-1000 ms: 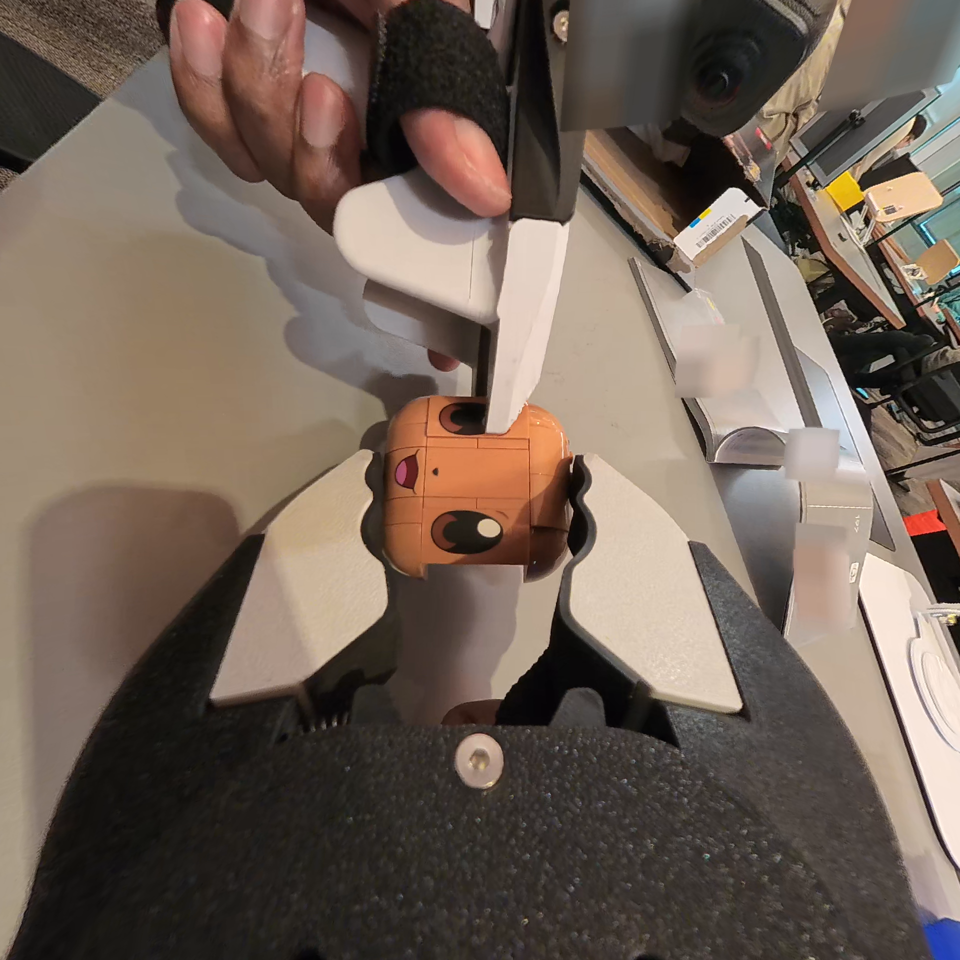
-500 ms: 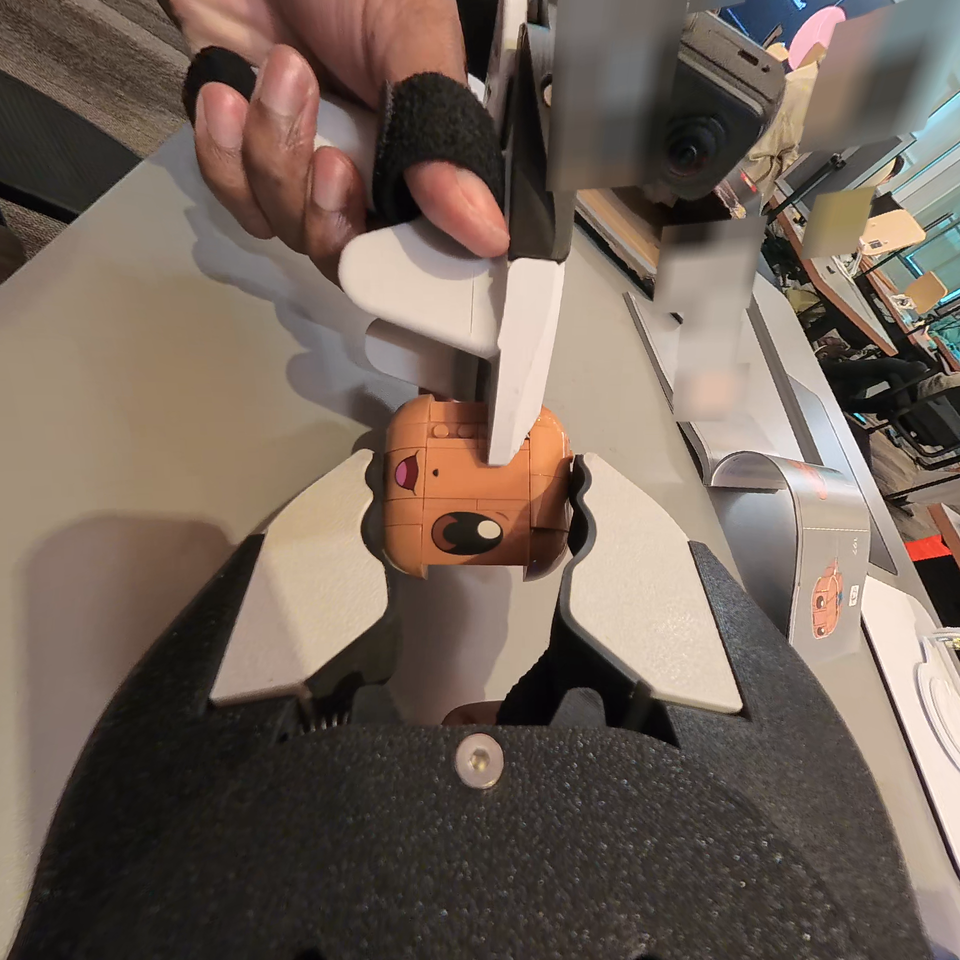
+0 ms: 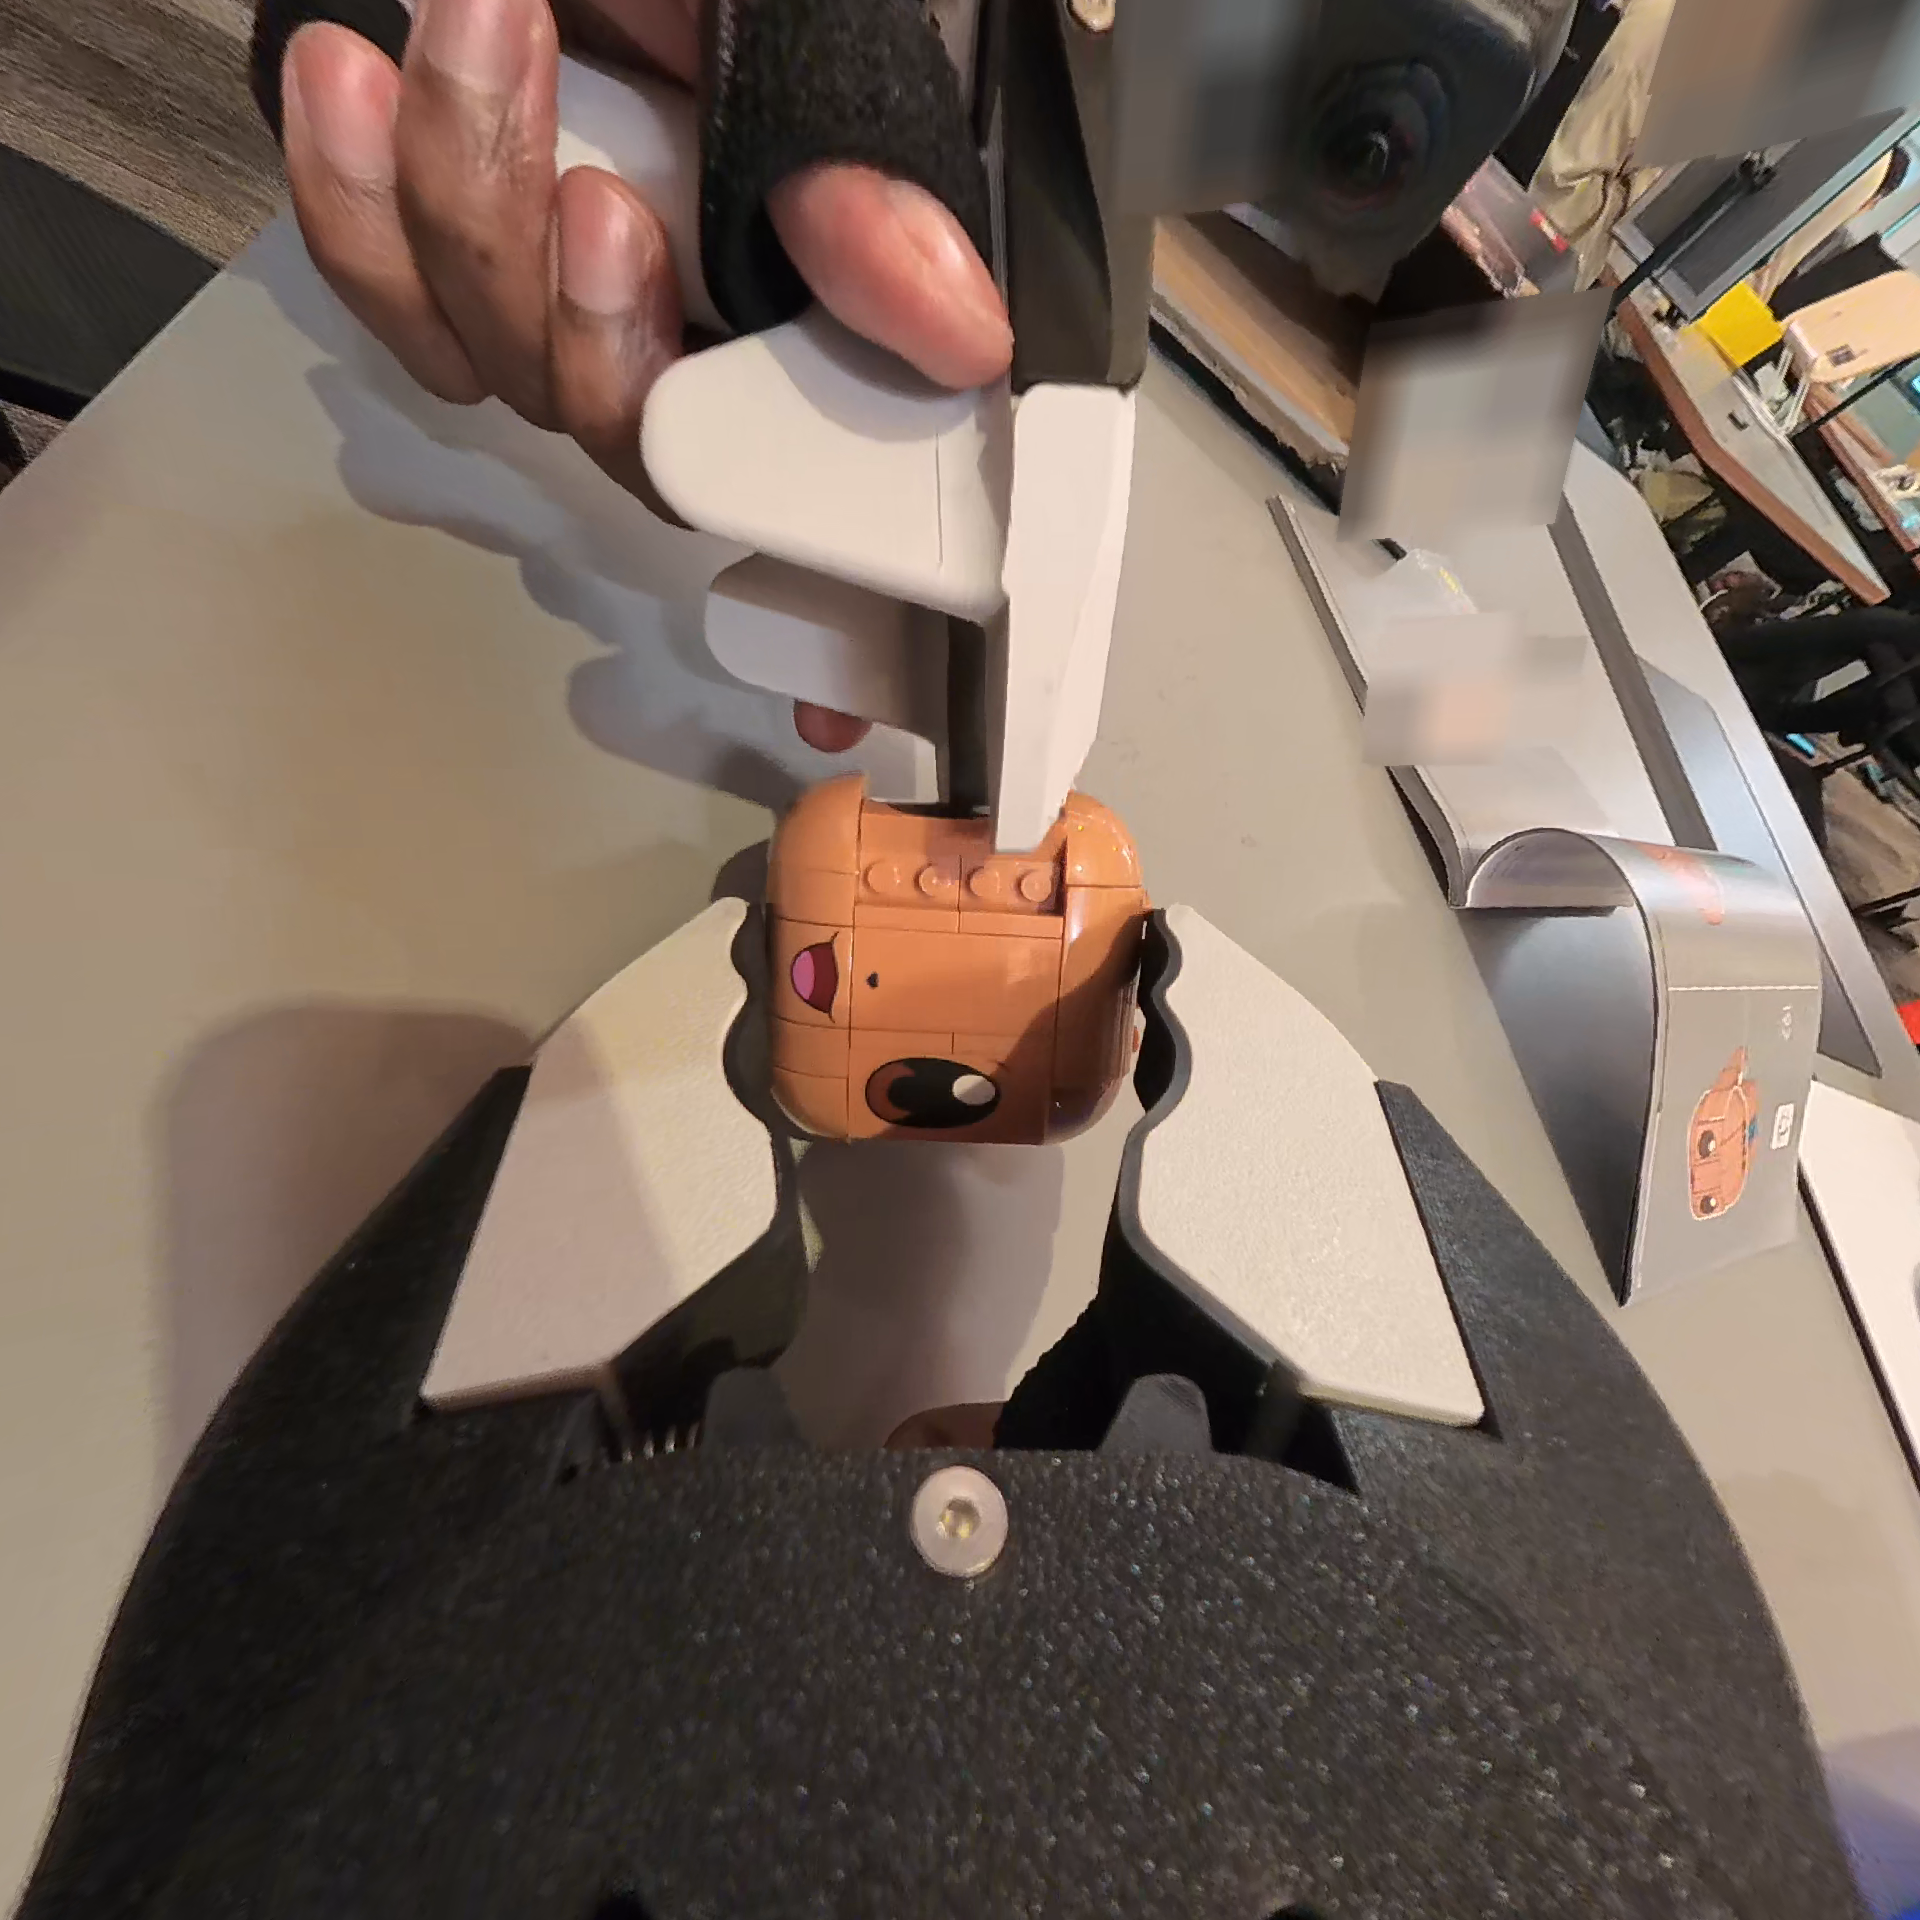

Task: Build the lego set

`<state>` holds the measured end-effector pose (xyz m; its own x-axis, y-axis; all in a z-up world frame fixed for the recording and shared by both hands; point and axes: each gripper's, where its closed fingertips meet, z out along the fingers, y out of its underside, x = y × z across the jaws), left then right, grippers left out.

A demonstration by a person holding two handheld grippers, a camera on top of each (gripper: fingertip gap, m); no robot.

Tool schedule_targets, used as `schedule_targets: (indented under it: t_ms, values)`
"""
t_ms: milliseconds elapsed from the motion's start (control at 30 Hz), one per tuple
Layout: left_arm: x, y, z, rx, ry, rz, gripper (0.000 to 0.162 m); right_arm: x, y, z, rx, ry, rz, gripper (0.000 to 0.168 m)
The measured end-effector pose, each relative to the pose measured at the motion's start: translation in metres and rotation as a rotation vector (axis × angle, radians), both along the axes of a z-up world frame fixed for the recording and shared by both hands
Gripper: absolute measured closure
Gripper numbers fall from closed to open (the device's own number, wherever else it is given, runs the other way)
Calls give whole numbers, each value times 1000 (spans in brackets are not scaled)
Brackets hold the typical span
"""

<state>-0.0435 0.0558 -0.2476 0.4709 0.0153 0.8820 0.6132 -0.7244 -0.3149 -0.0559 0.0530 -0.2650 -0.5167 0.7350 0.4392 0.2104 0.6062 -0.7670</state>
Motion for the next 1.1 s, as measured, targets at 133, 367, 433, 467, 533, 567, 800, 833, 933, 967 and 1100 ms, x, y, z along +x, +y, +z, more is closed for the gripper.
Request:
schedule_targets:
  t_ms: [133, 367, 433, 467, 533, 567, 800, 833, 933, 967, 1100]
  values:
    - [0, -1, 5, 11, -10, 1, 135, -1, 1, -2, 8, -14, -10, 100]
    - [1, -2, 6, 11, -10, 6, 135, -1, 2, -3, -2, -25, -16, 100]
    - [1, -2, 6, 13, 2, 9, 136, -1, 2, -3, 2, -26, -16, 100]
    - [2, -2, 6, 15, 12, 9, 137, -1, 2, -4, 3, -28, -16, 100]
    - [2, -2, 7, 18, 31, 8, 137, -1, 2, -4, 3, -29, -16, 100]
    - [2, -2, 7, 20, 40, 9, 138, -1, 2, -4, 3, -30, -17, 100]
    - [2, -2, 6, 27, 77, 7, 151, -1, 2, -4, 5, -32, -16, 100]
    - [2, -1, 6, 28, 74, 8, 154, -1, 2, -4, 4, -31, -16, 100]
    - [2, 0, 3, 30, 65, 12, 157, -1, 2, -5, 7, -34, -18, 100]
    - [2, 0, 3, 31, 64, 12, 158, -1, 2, -5, 7, -35, -18, 100]
    - [2, 0, 3, 30, 77, 18, 157, -2, 2, -5, 8, -34, -21, 100]
